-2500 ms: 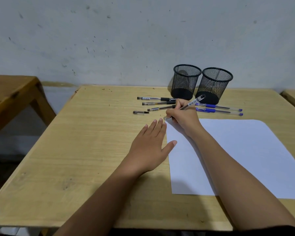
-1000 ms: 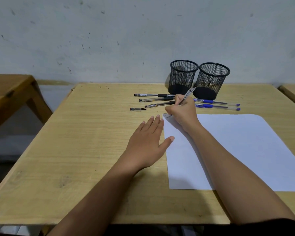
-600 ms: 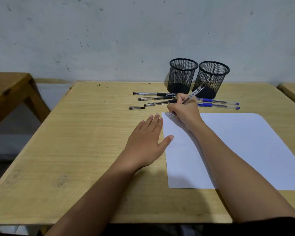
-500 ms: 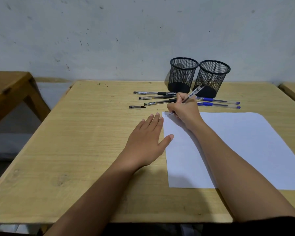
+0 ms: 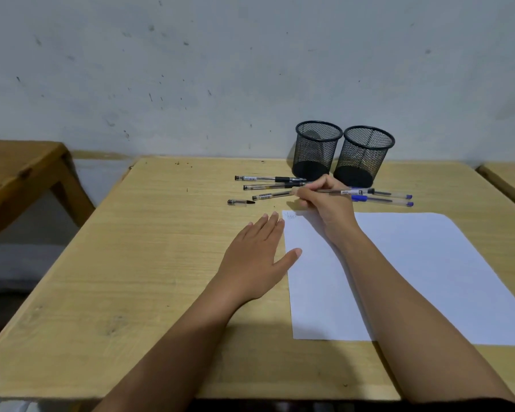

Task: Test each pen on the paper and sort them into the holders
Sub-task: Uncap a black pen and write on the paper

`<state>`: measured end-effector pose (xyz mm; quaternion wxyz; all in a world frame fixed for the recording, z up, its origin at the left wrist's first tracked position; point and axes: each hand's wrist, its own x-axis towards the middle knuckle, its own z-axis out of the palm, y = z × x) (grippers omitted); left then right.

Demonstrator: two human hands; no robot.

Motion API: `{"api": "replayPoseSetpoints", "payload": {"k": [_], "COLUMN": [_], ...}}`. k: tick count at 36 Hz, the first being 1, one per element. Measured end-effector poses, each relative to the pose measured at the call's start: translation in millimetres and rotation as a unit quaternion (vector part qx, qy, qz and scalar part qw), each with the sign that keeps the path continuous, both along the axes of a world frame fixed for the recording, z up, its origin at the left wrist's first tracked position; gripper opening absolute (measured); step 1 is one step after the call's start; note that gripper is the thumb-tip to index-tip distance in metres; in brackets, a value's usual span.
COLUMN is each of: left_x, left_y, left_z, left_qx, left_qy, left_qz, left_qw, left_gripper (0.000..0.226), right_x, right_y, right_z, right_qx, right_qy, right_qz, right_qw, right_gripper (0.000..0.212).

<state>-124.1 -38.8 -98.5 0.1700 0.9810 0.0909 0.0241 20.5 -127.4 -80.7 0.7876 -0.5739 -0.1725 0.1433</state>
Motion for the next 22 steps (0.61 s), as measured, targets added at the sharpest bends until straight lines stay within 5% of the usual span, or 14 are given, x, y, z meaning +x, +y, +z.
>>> {"api": "replayPoseSetpoints", "payload": {"k": [10, 17, 22], "left_x": [-0.2, 5.6, 21.4], "left_y": [2.5, 22.7, 63.8], "left_z": [2.8, 25.5, 32.8], "left_qx": [-0.055, -0.295, -0.161], "left_qy": [-0.033, -0.138, -0.134], "left_qz": [0.007, 0.077, 0.126], "left_qw": [0.998, 0.942, 0.970], "left_gripper": [0.065, 0.037, 0.042], "right_x": [-4.7, -3.7, -6.0], "right_y": [-10.8, -29.1, -35.8], "right_z": [26.0, 39.4, 42.3], "right_qx": [0.016, 0.022, 0.030], "right_qy": [0.032, 0.042, 0.051], "right_qz": [0.011, 0.026, 0.032], "right_qw": [0.999, 0.999, 0.998], "right_gripper": [0.008, 0.010, 0.009]}}
